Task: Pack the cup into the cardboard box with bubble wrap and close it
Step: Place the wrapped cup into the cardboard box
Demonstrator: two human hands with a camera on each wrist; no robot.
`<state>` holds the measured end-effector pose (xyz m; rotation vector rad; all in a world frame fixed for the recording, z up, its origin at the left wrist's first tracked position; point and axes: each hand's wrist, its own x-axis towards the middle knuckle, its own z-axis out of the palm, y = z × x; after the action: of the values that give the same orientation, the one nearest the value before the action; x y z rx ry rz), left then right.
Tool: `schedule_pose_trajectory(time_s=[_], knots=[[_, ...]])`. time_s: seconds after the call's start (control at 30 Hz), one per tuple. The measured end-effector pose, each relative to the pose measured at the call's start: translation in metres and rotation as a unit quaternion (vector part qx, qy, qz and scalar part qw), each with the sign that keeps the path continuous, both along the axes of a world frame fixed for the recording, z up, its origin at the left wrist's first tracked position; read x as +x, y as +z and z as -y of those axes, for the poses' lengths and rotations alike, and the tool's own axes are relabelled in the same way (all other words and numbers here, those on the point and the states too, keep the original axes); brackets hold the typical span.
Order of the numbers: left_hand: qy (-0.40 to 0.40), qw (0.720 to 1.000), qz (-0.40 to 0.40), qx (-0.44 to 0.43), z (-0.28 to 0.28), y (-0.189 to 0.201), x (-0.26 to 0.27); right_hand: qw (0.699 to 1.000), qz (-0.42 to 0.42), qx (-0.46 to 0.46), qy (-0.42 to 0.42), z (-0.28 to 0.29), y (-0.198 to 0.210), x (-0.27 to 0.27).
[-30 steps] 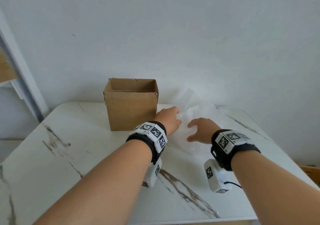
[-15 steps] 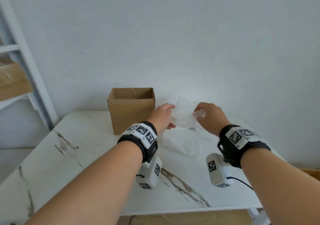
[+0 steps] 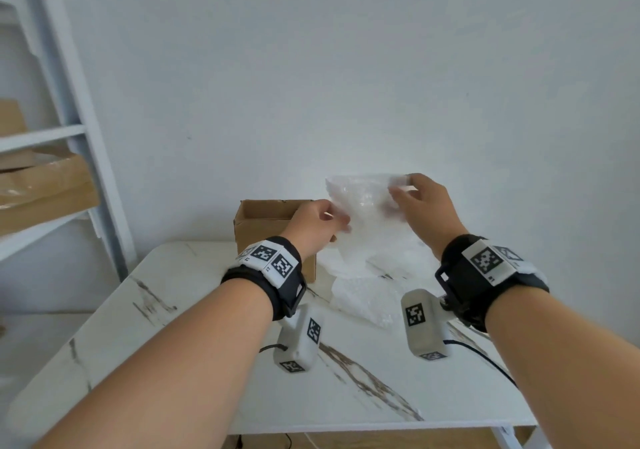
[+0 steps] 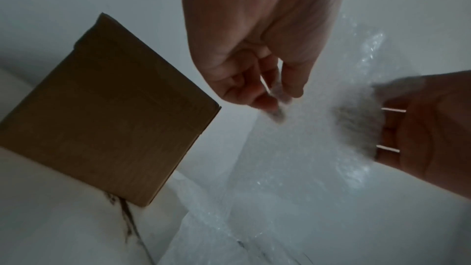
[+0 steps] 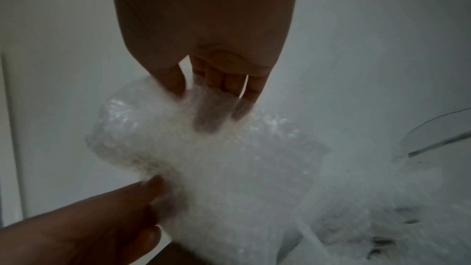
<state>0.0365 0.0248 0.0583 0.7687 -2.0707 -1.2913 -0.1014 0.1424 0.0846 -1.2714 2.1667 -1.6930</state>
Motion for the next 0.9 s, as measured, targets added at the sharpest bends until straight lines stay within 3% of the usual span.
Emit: schedule_pose_trajectory(time_s=[0.17, 0.3, 0.43, 0.57, 0.63, 0.77, 0.9], knots=[[0.077, 0.995, -0.054, 0.025, 0.011, 0.005, 0.016, 0.994, 0.082, 0.013, 0.073, 0.007, -0.002, 0.013], [0.143, 0.988, -0.066, 0.007, 0.020, 0.008, 0.030, 0.992, 0.039, 0.029, 0.119, 0.011, -0.001, 0.026], [0.114, 0.992, -0.050, -0.019, 0.024, 0.011, 0.039, 0.987, -0.013, 0.085, 0.138, 0.018, 0.002, 0.036], [0.084, 0.994, -0.059, 0.023, 0.027, 0.012, 0.050, 0.979, -0.029, 0.124, 0.158, 0.023, 0.003, 0.043], [0.040, 0.999, -0.022, 0.021, 0.030, 0.012, 0.055, 0.979, -0.041, 0.133, 0.148, 0.025, 0.003, 0.045], [0.025, 0.995, 0.067, -0.065, 0.033, 0.011, 0.058, 0.987, -0.039, 0.122, 0.099, 0.030, -0.001, 0.042], [0.069, 0.988, 0.035, -0.133, 0.036, 0.009, 0.060, 0.987, -0.089, 0.118, 0.062, 0.031, -0.001, 0.045]])
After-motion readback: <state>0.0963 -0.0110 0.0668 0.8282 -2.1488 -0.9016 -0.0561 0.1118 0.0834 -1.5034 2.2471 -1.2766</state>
